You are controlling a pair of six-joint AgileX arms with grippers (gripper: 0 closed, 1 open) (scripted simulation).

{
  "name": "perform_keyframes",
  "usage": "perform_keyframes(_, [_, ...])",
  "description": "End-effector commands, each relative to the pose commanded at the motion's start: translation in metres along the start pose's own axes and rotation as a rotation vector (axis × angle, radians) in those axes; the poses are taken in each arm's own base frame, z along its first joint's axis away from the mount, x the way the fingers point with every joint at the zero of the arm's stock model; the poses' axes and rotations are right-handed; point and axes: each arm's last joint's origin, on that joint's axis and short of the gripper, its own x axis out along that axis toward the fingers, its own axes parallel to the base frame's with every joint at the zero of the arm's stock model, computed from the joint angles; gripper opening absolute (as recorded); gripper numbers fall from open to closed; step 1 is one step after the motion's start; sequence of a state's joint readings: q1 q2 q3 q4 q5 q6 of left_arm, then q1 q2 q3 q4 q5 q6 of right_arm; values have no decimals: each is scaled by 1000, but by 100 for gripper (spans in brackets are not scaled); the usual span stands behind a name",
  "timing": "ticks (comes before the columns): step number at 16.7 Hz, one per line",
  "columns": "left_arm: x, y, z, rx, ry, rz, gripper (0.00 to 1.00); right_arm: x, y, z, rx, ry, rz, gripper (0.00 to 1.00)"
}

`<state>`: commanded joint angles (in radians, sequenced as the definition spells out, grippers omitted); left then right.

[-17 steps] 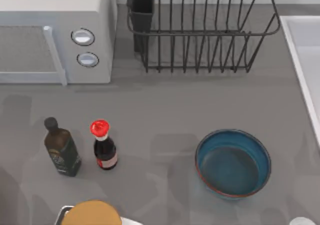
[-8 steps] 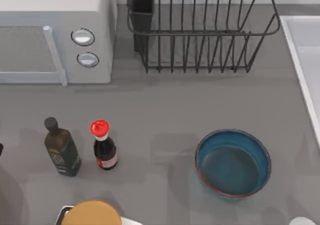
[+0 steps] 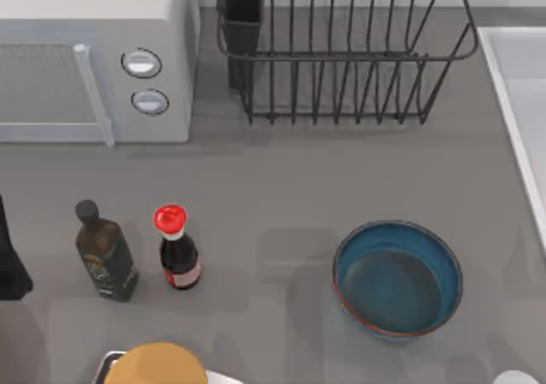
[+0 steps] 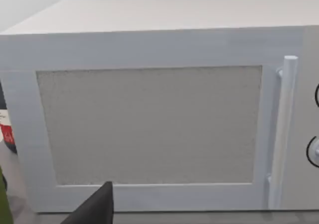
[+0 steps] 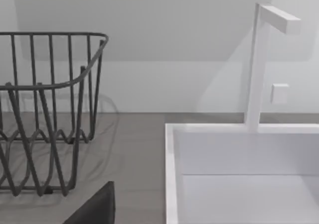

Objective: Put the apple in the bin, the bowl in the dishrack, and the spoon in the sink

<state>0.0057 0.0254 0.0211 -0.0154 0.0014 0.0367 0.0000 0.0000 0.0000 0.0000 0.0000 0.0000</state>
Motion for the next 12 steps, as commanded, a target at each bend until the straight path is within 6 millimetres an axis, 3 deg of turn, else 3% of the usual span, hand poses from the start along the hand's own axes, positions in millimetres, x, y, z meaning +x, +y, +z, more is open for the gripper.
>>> perform_keyframes(8, [0,-1,-4,-37,-20,-4,100,0,0,0,0,1,0,100])
perform_keyframes(12, [0,-1,-4,-37,-20,-4,100,1,4,17,38,103,38,100])
